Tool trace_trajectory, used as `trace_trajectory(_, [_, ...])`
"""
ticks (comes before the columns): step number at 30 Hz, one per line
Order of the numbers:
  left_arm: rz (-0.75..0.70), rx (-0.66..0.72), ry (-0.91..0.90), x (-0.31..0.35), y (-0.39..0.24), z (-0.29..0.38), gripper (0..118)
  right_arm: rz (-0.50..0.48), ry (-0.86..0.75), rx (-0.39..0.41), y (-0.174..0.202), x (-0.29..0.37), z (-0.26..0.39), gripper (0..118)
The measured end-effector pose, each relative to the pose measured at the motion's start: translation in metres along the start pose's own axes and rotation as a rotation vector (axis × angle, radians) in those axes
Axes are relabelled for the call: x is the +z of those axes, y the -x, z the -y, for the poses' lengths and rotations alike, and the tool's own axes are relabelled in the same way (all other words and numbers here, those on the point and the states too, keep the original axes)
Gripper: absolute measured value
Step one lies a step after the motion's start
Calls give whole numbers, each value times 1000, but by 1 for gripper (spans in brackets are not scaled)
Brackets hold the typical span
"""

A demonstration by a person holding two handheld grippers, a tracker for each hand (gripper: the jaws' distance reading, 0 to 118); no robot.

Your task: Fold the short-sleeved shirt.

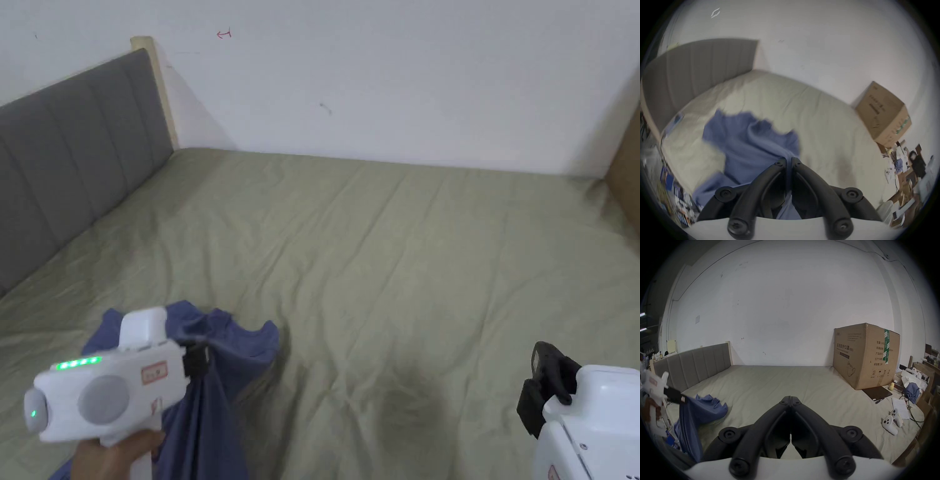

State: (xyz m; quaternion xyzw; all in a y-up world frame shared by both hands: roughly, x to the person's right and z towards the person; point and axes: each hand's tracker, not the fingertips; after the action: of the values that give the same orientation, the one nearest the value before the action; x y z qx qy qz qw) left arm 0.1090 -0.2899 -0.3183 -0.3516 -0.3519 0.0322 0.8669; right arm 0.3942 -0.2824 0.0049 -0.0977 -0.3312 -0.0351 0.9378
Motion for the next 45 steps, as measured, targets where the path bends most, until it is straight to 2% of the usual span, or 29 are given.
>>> trace_trajectory(4, [171, -101, -84, 10, -73, -51, 4, 28, -21, -12, -17, 13, -3, 0])
trace_trajectory(10, [440, -234, -88, 0, -197, -94, 4, 100, -57, -22, -50, 37, -8, 0])
trace_trajectory(14, [534, -347, -45, -20, -270, -82, 4, 170, -76, -2, -73, 52, -11, 0])
trace_trajectory(18, [594, -413, 66, -46, -316, -36, 4, 224, -77, 25, -94, 66, -9, 0])
trace_trajectory(21, [597, -459, 180, -74, -329, 11, 4, 251, -69, 28, -105, 72, -5, 0])
trace_trajectory(25, [524, -525, 379, -121, -329, 83, 4, 265, -42, 11, -113, 72, 3, 0])
trace_trajectory(28, [413, -535, 536, -160, -318, 140, 4, 261, -23, -10, -113, 71, 10, 0])
trace_trajectory(31, [279, -577, 614, -186, -309, 183, 5, 252, -4, -26, -110, 68, 14, 0])
trace_trajectory(33, [273, -553, 580, -189, -302, 194, 10, 243, 13, -33, -109, 66, 16, 0])
trace_trajectory(34, [311, -495, 537, -181, -301, 189, 21, 241, 16, -33, -108, 66, 16, 0])
trace_trajectory(35, [322, -459, 522, -174, -301, 184, 39, 240, 15, -34, -108, 66, 16, 0])
trace_trajectory(37, [408, -411, 514, -160, -298, 166, 84, 236, 12, -37, -107, 66, 14, 0])
trace_trajectory(38, [429, -392, 482, -148, -297, 157, 93, 233, 10, -39, -106, 65, 12, 0])
trace_trajectory(45, [412, -325, -15, -56, -263, 70, 93, 221, -40, -62, -99, 61, -9, 0])
